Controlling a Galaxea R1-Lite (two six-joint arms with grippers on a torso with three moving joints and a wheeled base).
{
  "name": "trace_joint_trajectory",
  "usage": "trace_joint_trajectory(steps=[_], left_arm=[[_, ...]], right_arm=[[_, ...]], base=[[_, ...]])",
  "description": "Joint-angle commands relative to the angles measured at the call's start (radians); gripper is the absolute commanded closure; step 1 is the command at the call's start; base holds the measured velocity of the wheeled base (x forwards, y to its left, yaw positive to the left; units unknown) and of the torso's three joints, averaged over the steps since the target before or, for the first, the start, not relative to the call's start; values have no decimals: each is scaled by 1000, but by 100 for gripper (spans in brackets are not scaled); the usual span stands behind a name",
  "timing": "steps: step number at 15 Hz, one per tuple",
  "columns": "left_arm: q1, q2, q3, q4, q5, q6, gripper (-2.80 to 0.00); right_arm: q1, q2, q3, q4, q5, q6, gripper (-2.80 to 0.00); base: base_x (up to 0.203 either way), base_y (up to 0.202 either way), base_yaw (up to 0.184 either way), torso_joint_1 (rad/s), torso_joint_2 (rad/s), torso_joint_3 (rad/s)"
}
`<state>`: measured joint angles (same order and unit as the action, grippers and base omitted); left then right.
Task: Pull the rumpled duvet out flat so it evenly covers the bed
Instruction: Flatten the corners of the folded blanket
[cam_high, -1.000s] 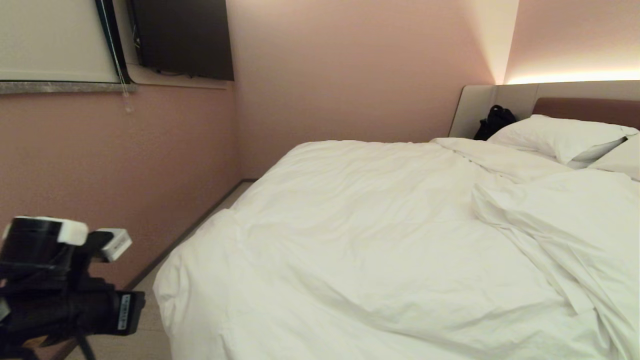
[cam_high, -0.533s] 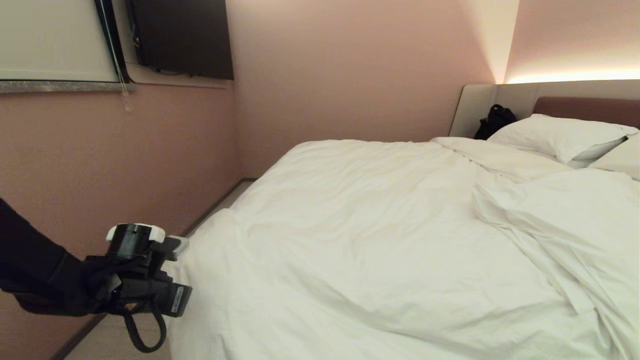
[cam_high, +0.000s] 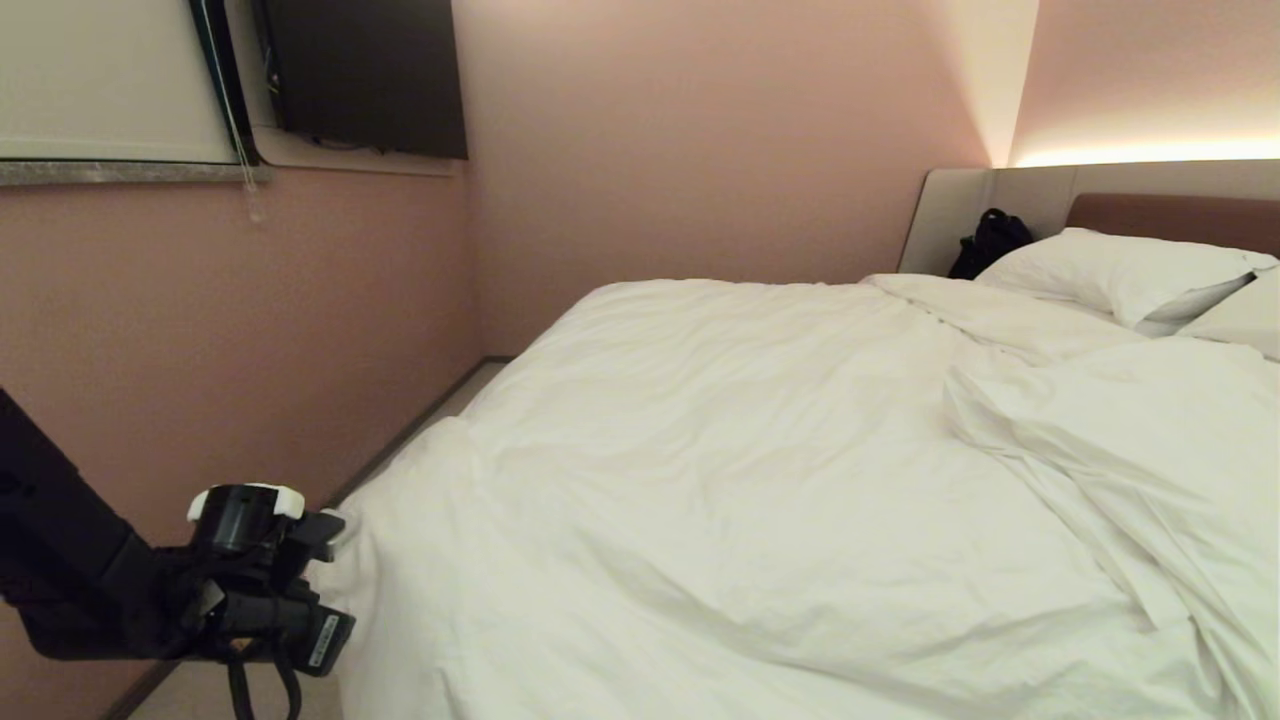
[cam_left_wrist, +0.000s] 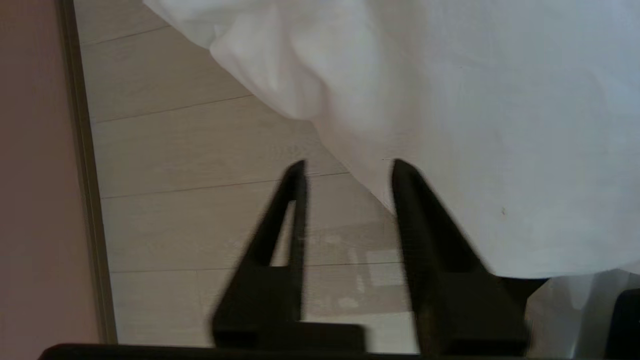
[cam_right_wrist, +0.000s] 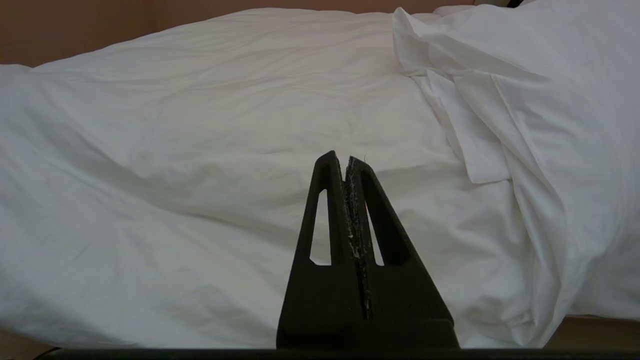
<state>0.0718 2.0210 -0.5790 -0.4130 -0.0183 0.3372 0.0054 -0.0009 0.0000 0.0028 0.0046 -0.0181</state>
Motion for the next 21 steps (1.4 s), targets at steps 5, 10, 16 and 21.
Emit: trace_joint_trajectory(steps=[5, 10, 16, 21], left_arm=[[9, 63, 113, -166, -8, 108, -280], [-11, 77, 136, -171, -38, 218, -280], [-84, 163, 129, -257, -46, 219, -280], [-91, 304, 142, -507, -42, 248, -280]], right_arm=[[1, 1, 0, 0, 0, 0, 0], [1, 1, 0, 0, 0, 0, 0], [1, 1, 0, 0, 0, 0, 0], [1, 1, 0, 0, 0, 0, 0]], base=[[0, 0, 0, 0, 0, 0], [0, 0, 0, 0, 0, 0], [0, 0, 0, 0, 0, 0], [0, 0, 0, 0, 0, 0]])
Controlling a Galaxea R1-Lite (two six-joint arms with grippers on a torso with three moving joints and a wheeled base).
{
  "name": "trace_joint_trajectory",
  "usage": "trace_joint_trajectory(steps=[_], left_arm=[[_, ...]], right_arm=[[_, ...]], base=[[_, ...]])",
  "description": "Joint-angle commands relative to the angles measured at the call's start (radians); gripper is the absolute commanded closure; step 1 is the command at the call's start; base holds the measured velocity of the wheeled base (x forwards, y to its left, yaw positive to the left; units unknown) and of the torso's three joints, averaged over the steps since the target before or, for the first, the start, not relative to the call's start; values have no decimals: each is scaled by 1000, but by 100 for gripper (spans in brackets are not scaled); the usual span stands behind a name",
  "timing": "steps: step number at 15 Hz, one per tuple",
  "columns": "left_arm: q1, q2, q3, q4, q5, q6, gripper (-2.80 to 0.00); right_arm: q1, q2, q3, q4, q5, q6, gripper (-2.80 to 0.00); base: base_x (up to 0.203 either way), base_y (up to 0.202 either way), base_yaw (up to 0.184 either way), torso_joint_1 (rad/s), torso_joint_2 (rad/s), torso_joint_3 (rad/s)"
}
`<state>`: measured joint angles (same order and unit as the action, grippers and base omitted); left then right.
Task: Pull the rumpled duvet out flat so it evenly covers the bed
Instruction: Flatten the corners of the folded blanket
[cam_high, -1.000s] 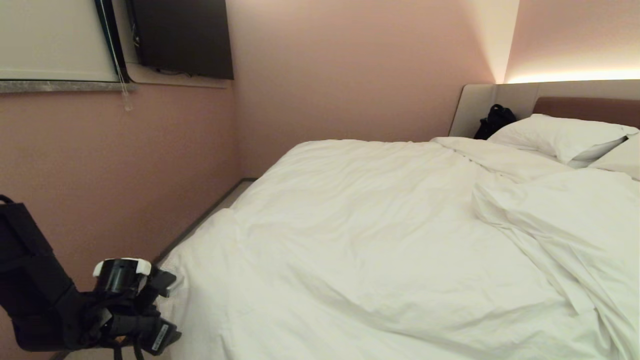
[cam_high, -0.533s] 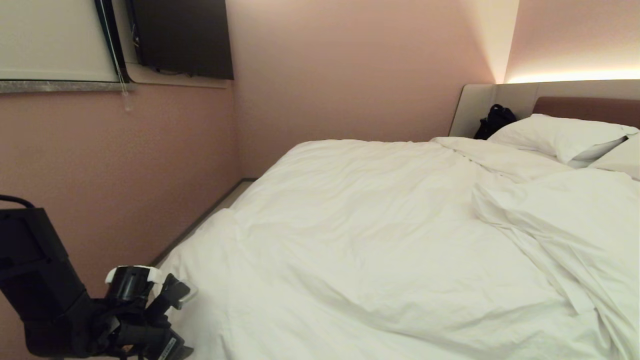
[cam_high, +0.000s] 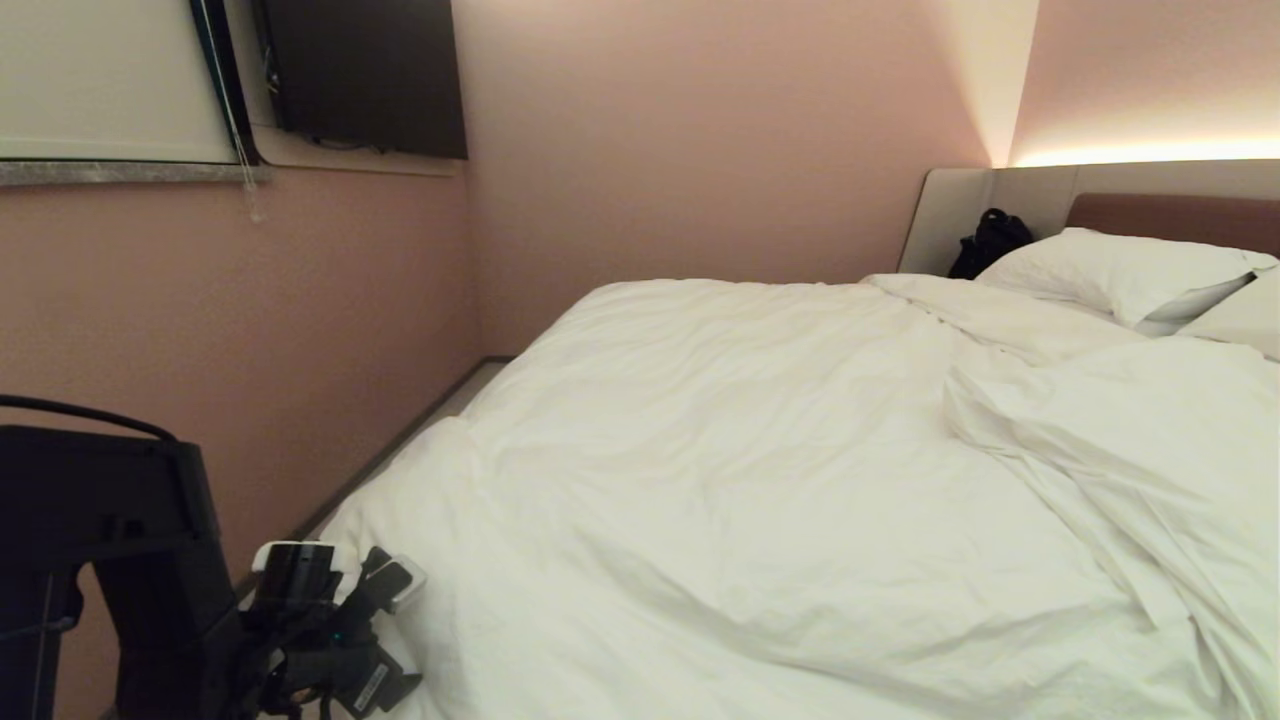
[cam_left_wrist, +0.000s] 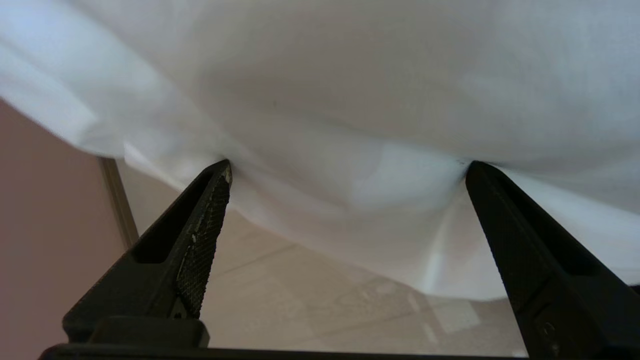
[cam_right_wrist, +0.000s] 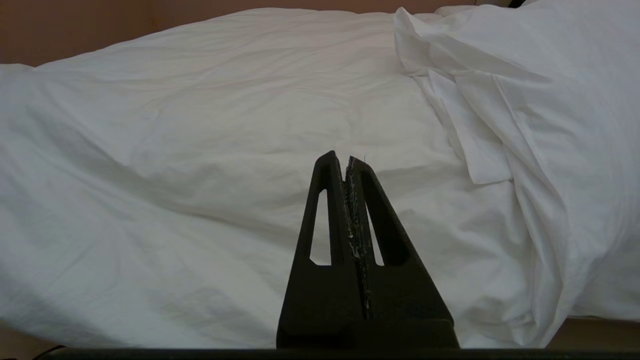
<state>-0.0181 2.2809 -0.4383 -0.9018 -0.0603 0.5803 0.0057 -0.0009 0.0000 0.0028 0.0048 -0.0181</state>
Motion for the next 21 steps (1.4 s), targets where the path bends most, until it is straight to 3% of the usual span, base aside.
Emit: trace_joint_trajectory(steps=[1, 4, 5, 16, 21], left_arm=[[0, 46, 0, -20, 1, 6, -280], [0, 48, 0, -20, 1, 13, -280], [0, 48, 0, -20, 1, 13, 0], [0, 46, 21, -66, -1, 10, 0], [19, 25, 124, -166, 13, 14, 0]], right_arm=[[0, 1, 0, 0, 0, 0, 0], [0, 1, 0, 0, 1, 0, 0], [0, 1, 0, 0, 0, 0, 0], [0, 1, 0, 0, 0, 0, 0], [0, 1, 0, 0, 0, 0, 0]], base=[[0, 0, 0, 0, 0, 0], [0, 0, 0, 0, 0, 0], [0, 0, 0, 0, 0, 0], [0, 0, 0, 0, 0, 0], [0, 0, 0, 0, 0, 0]])
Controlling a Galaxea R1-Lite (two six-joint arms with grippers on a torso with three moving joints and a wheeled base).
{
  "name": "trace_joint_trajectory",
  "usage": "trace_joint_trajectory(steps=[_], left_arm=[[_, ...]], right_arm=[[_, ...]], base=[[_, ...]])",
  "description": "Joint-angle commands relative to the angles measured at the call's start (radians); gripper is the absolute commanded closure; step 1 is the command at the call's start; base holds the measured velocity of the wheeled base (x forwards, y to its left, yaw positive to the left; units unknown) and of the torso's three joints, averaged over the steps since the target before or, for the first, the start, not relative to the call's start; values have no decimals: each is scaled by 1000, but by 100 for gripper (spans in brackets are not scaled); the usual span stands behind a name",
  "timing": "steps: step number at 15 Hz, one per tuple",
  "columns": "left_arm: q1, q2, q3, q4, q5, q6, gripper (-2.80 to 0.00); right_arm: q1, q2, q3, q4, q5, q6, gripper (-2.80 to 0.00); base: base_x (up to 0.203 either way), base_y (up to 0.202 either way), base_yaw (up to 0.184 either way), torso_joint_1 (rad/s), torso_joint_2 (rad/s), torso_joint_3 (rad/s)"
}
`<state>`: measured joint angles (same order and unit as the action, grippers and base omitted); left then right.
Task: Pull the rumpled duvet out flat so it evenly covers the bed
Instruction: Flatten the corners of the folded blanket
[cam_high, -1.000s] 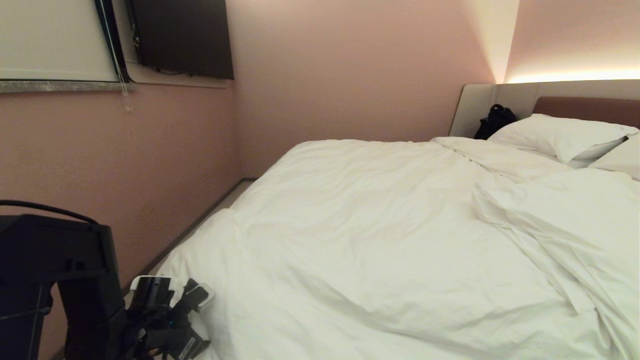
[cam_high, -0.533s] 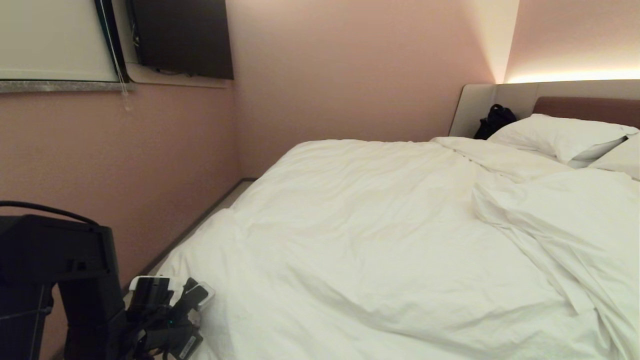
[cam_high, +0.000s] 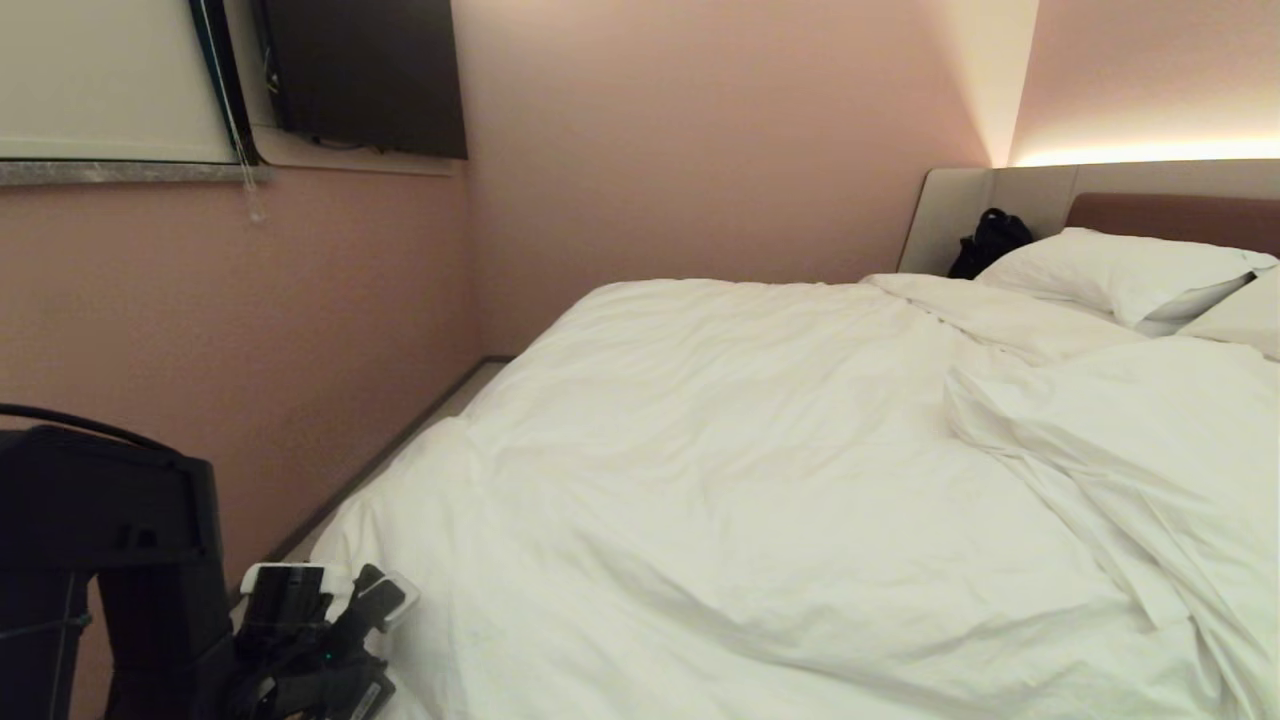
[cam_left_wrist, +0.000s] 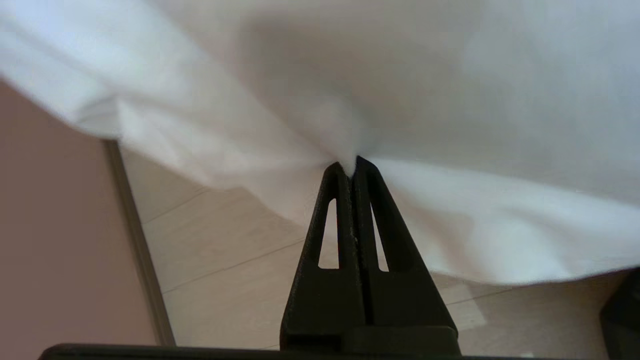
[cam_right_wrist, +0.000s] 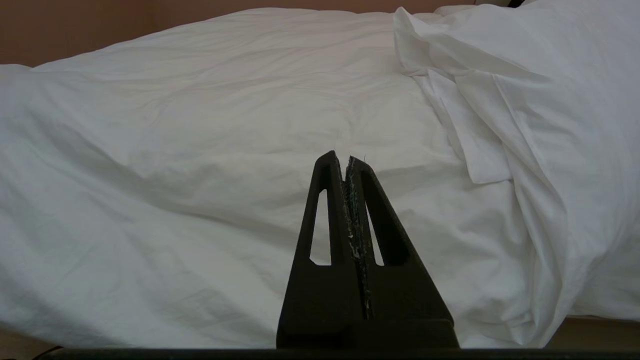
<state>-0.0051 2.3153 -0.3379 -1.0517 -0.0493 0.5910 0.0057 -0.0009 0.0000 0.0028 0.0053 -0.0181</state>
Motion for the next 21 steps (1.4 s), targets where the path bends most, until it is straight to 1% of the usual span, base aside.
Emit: trace_joint_trajectory(steps=[1, 3, 4, 7, 8, 11, 13, 14, 17, 21], left_arm=[[19, -7, 66, -55, 12, 3, 0], [60, 4, 150, -149, 22, 4, 0], [77, 8, 173, -182, 23, 4, 0], [132, 12, 293, -286, 25, 8, 0], [154, 13, 331, -331, 25, 18, 0], [201, 26, 338, -384, 24, 20, 0], [201, 59, 338, -486, 23, 14, 0], [201, 71, 335, -515, 23, 7, 0], [200, -10, 287, -518, 11, -56, 0], [200, -198, 243, -518, 11, -181, 0]], right_arm=[[0, 1, 0, 0, 1, 0, 0], [0, 1, 0, 0, 1, 0, 0], [0, 1, 0, 0, 0, 0, 0], [0, 1, 0, 0, 1, 0, 0], [0, 1, 0, 0, 0, 0, 0], [0, 1, 0, 0, 1, 0, 0], [0, 1, 0, 0, -1, 0, 0], [0, 1, 0, 0, 1, 0, 0], [0, 1, 0, 0, -1, 0, 0], [0, 1, 0, 0, 0, 0, 0]], base=[[0, 0, 0, 0, 0, 0], [0, 0, 0, 0, 0, 0], [0, 0, 0, 0, 0, 0], [0, 0, 0, 0, 0, 0], [0, 0, 0, 0, 0, 0], [0, 0, 0, 0, 0, 0], [0, 0, 0, 0, 0, 0], [0, 0, 0, 0, 0, 0], [0, 0, 0, 0, 0, 0], [0, 0, 0, 0, 0, 0]])
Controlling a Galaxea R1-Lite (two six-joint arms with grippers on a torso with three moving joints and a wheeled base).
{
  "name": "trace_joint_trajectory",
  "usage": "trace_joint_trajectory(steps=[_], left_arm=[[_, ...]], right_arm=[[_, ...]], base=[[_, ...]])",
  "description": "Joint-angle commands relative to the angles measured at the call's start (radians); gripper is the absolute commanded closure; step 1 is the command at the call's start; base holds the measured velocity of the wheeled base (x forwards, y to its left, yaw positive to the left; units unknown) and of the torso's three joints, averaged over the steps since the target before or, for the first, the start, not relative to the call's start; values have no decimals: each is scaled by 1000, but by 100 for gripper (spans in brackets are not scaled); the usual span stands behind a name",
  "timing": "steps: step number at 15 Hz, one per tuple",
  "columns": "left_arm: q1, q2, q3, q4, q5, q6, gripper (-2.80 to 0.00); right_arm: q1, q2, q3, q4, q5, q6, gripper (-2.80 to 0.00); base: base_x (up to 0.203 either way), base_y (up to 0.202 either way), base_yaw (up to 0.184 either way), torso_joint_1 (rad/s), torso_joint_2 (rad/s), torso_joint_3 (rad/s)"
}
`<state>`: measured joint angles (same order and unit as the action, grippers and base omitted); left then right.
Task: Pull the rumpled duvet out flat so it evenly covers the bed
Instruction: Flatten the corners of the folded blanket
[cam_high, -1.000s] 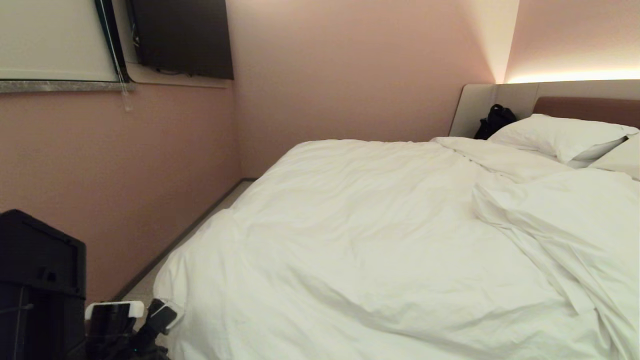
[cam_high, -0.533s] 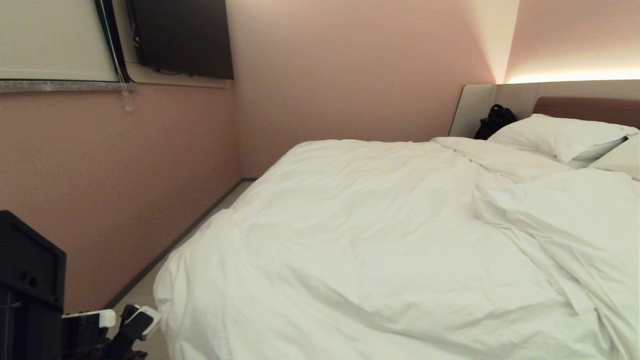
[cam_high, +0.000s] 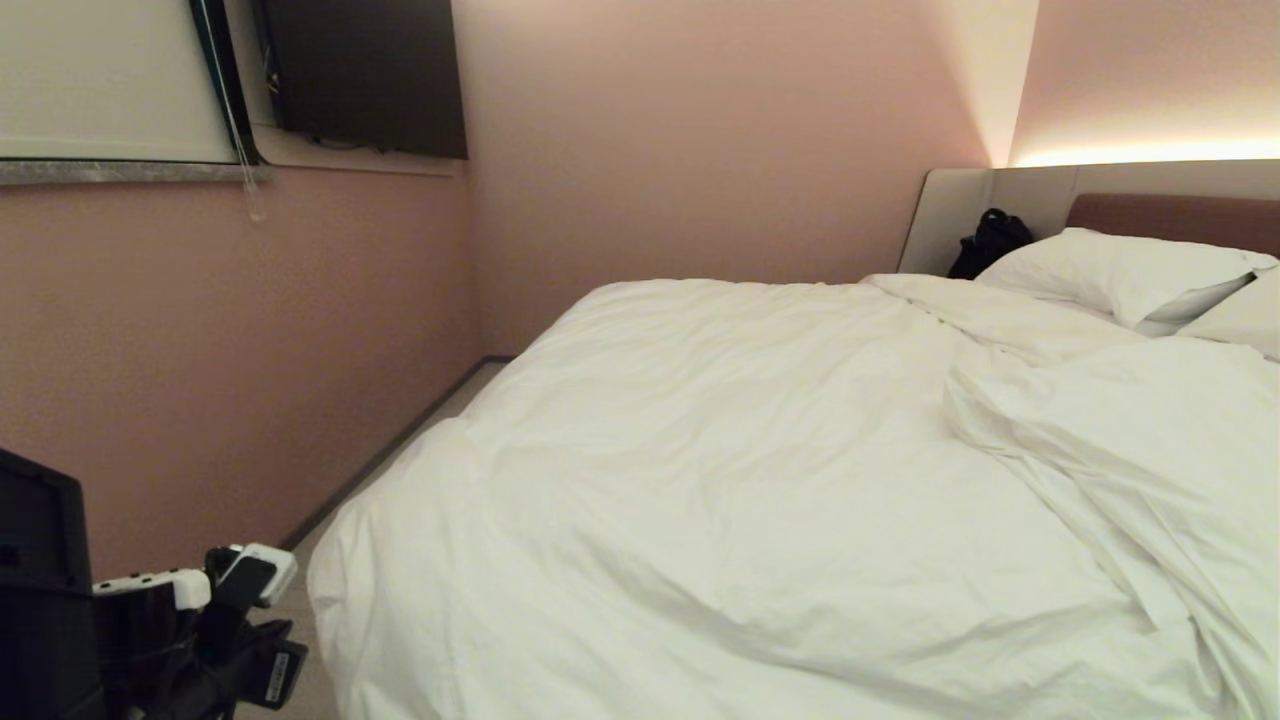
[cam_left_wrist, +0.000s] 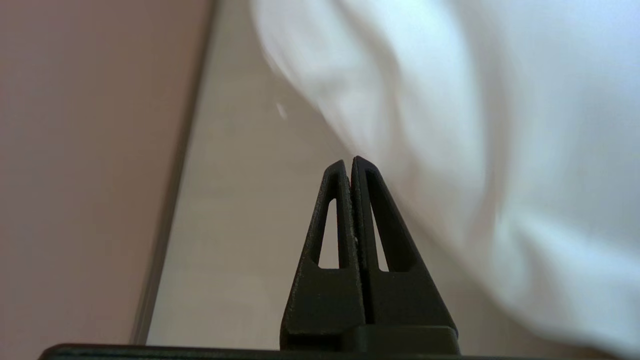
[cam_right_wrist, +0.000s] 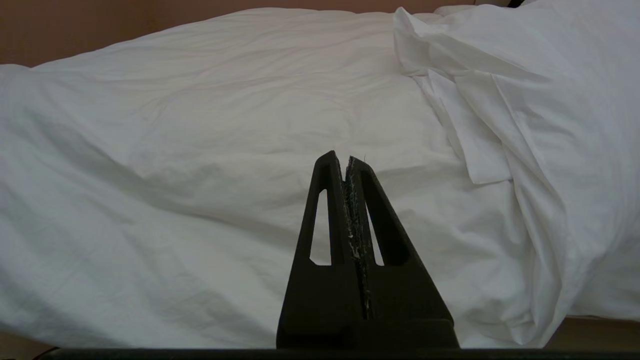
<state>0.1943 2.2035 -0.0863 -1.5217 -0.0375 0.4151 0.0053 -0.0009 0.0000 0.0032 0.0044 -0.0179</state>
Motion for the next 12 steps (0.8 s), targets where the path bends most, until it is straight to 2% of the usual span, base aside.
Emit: trace_joint_trajectory(steps=[1, 3, 5, 7, 10, 12], left_arm=[[1, -140, -9, -48, 3, -26, 0], [4, -241, -7, -48, 14, -77, 0], [27, -319, -16, -48, 68, -162, 0], [113, -376, -39, -48, 126, -229, 0], [264, -395, -75, -46, 150, -269, 0], [295, -410, -98, -48, 151, -277, 0]], right_arm=[[1, 1, 0, 0, 1, 0, 0], [1, 1, 0, 0, 2, 0, 0], [1, 1, 0, 0, 2, 0, 0], [1, 1, 0, 0, 1, 0, 0], [1, 1, 0, 0, 0, 0, 0], [1, 1, 0, 0, 0, 0, 0]], base=[[0, 0, 0, 0, 0, 0], [0, 0, 0, 0, 0, 0], [0, 0, 0, 0, 0, 0], [0, 0, 0, 0, 0, 0], [0, 0, 0, 0, 0, 0], [0, 0, 0, 0, 0, 0]])
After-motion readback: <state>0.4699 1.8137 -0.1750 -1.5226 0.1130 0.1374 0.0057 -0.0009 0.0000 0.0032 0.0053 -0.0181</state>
